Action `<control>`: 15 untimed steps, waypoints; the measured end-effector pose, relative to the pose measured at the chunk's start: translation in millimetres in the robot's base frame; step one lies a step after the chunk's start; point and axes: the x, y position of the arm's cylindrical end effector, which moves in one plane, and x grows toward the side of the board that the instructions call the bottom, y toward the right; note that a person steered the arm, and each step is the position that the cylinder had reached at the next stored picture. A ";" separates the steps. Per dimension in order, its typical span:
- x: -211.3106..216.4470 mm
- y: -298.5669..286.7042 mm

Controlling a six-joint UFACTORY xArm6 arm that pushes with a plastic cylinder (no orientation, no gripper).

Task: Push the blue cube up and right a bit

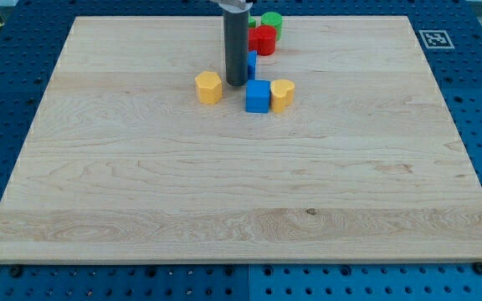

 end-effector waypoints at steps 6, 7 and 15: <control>89.7 25.5; 102.5 43.4; 7.7 153.7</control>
